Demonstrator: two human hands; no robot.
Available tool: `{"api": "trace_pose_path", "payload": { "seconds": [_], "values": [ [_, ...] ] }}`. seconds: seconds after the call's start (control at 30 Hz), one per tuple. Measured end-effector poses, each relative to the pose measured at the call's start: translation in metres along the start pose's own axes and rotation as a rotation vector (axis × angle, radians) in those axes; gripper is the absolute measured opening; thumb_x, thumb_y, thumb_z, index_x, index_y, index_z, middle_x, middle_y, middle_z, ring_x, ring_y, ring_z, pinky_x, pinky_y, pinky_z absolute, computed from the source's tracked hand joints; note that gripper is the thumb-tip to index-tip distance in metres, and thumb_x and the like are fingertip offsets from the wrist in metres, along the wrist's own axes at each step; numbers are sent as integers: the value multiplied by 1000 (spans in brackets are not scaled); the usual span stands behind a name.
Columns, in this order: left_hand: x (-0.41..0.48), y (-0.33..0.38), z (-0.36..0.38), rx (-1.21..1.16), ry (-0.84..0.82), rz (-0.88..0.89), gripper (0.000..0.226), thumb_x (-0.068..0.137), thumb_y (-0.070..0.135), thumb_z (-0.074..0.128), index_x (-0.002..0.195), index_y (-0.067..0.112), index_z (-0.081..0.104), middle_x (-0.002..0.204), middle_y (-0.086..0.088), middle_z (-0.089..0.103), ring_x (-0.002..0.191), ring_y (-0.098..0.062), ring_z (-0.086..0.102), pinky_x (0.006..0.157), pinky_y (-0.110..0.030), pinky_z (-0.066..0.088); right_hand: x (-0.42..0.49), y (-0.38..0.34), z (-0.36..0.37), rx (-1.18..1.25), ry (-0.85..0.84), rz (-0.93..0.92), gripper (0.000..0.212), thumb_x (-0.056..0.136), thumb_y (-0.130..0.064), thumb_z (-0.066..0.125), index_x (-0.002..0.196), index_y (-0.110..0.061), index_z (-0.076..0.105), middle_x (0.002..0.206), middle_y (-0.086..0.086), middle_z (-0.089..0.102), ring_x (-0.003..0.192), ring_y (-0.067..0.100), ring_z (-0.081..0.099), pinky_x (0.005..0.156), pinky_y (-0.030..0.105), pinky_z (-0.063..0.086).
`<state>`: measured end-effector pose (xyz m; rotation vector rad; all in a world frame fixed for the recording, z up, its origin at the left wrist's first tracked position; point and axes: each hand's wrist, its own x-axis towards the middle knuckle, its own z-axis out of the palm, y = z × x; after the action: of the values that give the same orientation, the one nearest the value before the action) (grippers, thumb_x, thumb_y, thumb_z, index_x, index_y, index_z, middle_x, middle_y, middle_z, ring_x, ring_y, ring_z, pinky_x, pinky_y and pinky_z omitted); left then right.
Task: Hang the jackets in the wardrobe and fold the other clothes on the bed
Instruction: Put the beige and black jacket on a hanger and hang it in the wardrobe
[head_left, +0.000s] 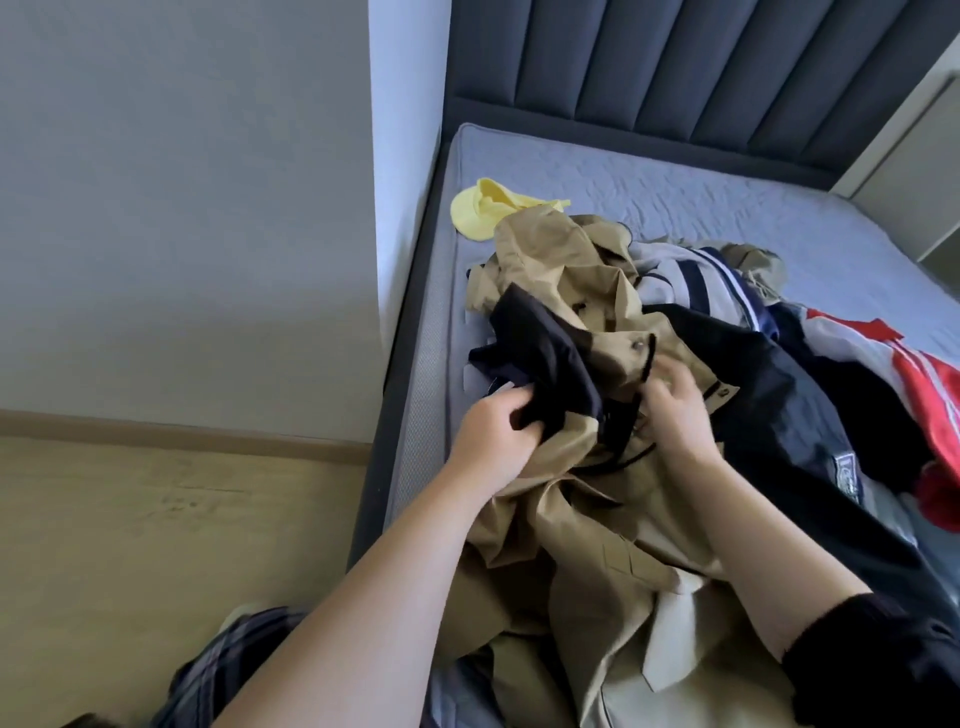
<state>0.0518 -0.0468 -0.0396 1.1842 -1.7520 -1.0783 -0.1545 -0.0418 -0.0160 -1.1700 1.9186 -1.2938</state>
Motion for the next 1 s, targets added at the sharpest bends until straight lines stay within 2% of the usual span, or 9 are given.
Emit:
{"api": "trace_pose_path", "payload": {
  "seconds": [0.1,0.2,0.37,0.5,0.6,0.7,0.8,0.9,1.0],
  "values": [
    [-9,5,13,207,-59,103,36,88,11,56,123,20,64,119,6,64,109,-13,57,87,-14,38,-14,-48,-1,124,-17,-241,45,84,-41,55,128,-32,50,128,-13,55,117,-2,51,98,19,40],
    [-18,3,19,341,-160,134,33,86,7,53,115,17,66,115,2,62,104,-18,57,83,-17,40,-15,-69,9,-378,-178,-487,37,78,-42,71,111,-27,64,125,-9,57,119,3,46,101,19,31],
    [-24,-9,14,300,-322,7,26,91,13,51,111,9,67,131,-2,46,125,-20,37,103,-27,28,-10,-34,6,-784,-303,-220,22,85,-23,64,66,-12,62,89,9,67,93,29,59,92,39,42],
    [-26,-10,21,435,-237,161,22,87,16,57,101,6,71,136,-6,43,135,-20,23,110,-32,25,-31,-10,-4,-389,-229,49,32,96,-27,51,76,-11,70,86,9,70,86,25,62,70,29,44],
    [-27,-8,28,421,-261,176,22,86,13,54,97,3,70,131,-9,46,126,-25,34,106,-36,34,-35,-33,-7,-178,-120,-41,38,94,-44,49,89,-13,69,92,5,69,88,16,60,70,23,41],
    [-26,-10,31,426,-258,166,17,86,12,53,90,1,66,120,-7,47,109,-23,44,94,-38,42,-43,-62,0,-385,-314,-346,41,79,-50,66,116,-31,61,128,-11,52,123,5,42,99,22,31],
    [-26,-12,33,420,-302,95,19,88,13,52,97,3,66,125,-4,45,113,-23,44,96,-36,42,-36,-61,13,-827,-386,-484,45,76,-34,72,119,-29,61,146,0,38,138,21,25,114,42,17],
    [-24,-14,32,269,-359,97,30,88,7,48,112,9,65,132,-1,50,119,-24,45,100,-40,42,-23,-41,10,-784,-192,-450,14,75,-22,64,87,-17,65,99,1,65,101,28,55,87,37,38],
    [-23,-14,30,124,-280,1,33,93,17,48,123,20,61,121,8,60,114,-12,51,95,-29,45,-19,-6,-6,-652,61,-276,10,74,-23,61,70,-22,51,64,-10,50,66,20,50,59,27,32]
  ]
}}
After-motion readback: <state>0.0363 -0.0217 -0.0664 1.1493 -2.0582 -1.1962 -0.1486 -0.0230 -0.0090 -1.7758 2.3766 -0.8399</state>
